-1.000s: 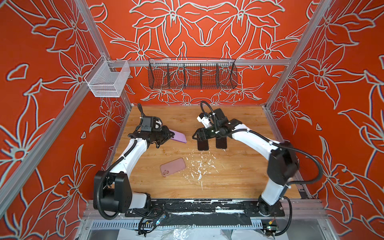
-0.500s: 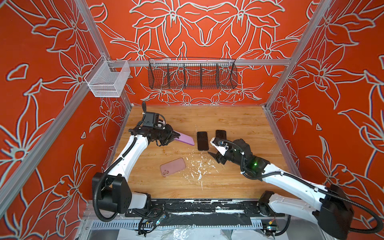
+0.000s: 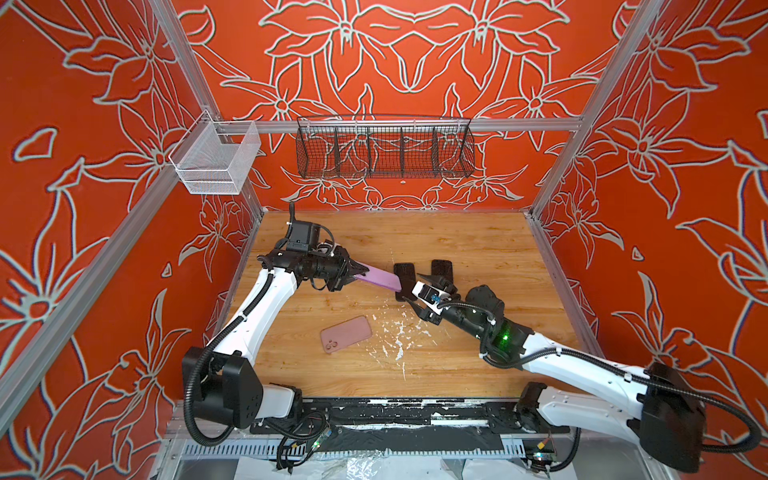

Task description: Put the phone into the phone case

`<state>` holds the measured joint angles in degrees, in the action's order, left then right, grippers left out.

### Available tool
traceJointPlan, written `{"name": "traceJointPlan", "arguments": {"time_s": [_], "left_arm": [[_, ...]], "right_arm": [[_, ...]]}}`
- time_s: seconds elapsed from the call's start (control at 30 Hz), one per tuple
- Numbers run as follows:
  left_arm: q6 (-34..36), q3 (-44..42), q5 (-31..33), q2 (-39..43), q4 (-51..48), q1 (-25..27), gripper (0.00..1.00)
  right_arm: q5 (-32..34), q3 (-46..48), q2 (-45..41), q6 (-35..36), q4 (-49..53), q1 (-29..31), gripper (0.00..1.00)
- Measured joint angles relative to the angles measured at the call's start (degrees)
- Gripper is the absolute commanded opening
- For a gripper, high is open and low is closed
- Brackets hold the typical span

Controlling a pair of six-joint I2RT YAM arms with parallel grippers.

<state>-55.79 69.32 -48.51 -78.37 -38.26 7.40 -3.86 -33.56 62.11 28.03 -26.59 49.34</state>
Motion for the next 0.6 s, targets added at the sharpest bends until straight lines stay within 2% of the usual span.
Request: {"name": "traceJointPlan", "arguments": {"time_s": [0.33, 0.5, 0.6], "left_arm": [[-2.1, 0.0, -0.9, 1.4, -0.3, 0.2, 0.07], [-2.6, 0.0, -0.9, 2.3, -0.3, 0.5, 0.08], [-2.6, 0.0, -1.0, 2.7, -0.3, 0.5, 0.08]], "right_arm": [[0.2, 0.0, 5.3, 4.4, -3.4, 3.1, 0.67], [2.3, 0.0, 9.9, 5.4, -7.2, 3.6, 0.59], [3.7, -0.3, 12.2, 5.8, -9.4, 3.6, 0.51]]}}
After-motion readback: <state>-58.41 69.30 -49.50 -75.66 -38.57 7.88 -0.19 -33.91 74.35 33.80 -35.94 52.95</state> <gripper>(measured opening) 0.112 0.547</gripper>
